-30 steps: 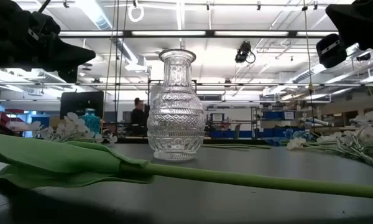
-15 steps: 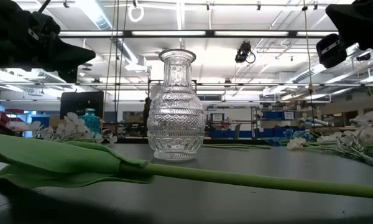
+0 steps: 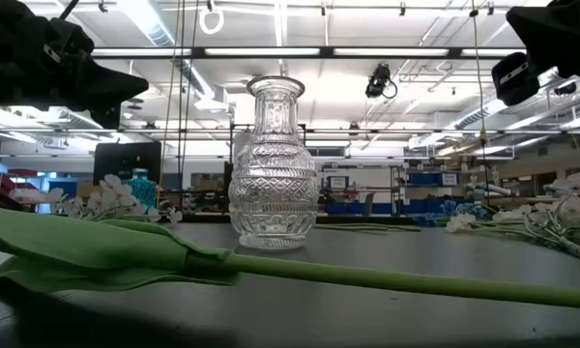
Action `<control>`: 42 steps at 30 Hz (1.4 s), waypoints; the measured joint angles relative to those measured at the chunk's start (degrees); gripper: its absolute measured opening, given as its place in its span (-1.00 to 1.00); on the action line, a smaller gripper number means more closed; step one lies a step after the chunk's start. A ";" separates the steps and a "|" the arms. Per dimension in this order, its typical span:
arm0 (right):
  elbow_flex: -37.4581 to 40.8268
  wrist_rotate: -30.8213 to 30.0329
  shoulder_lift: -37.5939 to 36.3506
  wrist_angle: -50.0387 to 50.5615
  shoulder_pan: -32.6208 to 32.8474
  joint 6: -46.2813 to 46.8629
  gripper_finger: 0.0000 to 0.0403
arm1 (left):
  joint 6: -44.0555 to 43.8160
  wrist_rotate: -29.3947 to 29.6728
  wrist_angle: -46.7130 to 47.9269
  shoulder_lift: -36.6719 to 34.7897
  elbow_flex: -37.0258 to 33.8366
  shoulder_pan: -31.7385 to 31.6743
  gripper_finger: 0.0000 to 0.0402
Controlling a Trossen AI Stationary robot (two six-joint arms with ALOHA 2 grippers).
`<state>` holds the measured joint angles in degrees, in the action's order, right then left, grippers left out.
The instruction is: Sort flowers into vase by color
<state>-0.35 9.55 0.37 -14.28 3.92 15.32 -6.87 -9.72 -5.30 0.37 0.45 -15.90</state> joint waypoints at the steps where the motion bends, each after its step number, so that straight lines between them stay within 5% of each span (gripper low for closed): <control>1: 0.00 -0.01 0.00 -0.01 0.01 0.00 -0.93 | 0.00 0.00 0.00 -0.01 0.01 0.00 -0.89; 34: -0.01 -0.04 -0.01 -0.04 0.01 -0.01 -0.93 | 2.59 0.04 -0.96 -0.01 -0.01 0.00 -0.89; 42: 0.00 -7.76 0.01 -4.43 0.00 0.07 -0.93 | -3.39 1.33 -0.94 -0.01 -0.01 0.02 -0.89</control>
<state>-0.35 1.80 0.38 -18.71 3.93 15.39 -10.26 -8.38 -6.24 0.36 0.45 -15.88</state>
